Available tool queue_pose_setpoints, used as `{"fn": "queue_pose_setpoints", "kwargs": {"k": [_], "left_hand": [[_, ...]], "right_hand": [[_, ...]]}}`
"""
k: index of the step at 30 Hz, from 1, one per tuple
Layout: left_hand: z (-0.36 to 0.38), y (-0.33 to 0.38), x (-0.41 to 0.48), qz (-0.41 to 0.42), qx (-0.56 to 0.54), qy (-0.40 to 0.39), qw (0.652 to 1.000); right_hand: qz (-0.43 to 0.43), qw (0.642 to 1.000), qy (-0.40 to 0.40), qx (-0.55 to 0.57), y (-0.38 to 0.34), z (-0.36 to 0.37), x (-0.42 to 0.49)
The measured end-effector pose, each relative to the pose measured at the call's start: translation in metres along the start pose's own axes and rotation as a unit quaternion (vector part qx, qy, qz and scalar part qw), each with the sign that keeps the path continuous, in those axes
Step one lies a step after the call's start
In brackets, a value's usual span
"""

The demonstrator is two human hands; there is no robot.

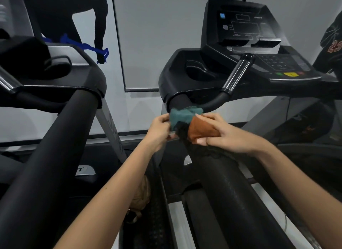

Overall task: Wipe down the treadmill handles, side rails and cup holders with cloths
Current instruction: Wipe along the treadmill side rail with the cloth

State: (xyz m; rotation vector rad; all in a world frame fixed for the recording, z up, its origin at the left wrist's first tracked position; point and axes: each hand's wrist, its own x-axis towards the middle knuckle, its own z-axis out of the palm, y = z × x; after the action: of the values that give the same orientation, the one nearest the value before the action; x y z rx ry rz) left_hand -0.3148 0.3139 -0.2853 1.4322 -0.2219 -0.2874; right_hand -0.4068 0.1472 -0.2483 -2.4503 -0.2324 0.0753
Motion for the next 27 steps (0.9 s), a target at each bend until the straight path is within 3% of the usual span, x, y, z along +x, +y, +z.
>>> {"fn": "queue_pose_setpoints", "kwargs": {"k": [4,7,8,10,13,15,17,18,22,27], "left_hand": [[-0.013,0.006,0.004,0.005,-0.020,0.042,0.999],[-0.016,0.007,0.005,0.084,0.036,0.131,0.987],[-0.014,0.007,0.003,0.129,0.070,0.141,0.979],[-0.006,0.011,-0.003,0.191,0.110,0.116,0.969],[0.013,0.013,0.003,0.230,0.216,0.009,0.949],[0.024,0.013,0.007,0.214,0.370,-0.061,0.902],[0.028,0.015,0.009,0.167,0.483,-0.084,0.855],[0.029,0.016,0.008,0.152,0.498,-0.085,0.849],[0.028,0.014,-0.008,0.163,0.437,-0.070,0.882],[0.026,-0.004,-0.045,0.194,0.304,-0.039,0.932]], "right_hand": [[0.015,0.990,0.009,-0.140,-0.018,-0.006,0.046],[0.008,0.984,0.041,-0.174,-0.025,-0.005,0.065],[-0.001,0.989,0.042,-0.144,-0.023,-0.008,0.065],[-0.018,0.997,0.058,0.039,-0.016,-0.015,0.058],[-0.001,0.933,0.126,0.337,0.002,-0.027,0.046],[0.019,0.888,0.165,0.429,0.013,-0.031,0.039],[0.021,0.869,0.200,0.453,0.023,-0.033,0.032],[0.025,0.870,0.217,0.443,0.027,-0.033,0.029],[0.067,0.909,0.270,0.309,0.040,-0.028,0.018],[0.087,0.915,0.241,0.312,0.043,-0.007,0.009]]}}
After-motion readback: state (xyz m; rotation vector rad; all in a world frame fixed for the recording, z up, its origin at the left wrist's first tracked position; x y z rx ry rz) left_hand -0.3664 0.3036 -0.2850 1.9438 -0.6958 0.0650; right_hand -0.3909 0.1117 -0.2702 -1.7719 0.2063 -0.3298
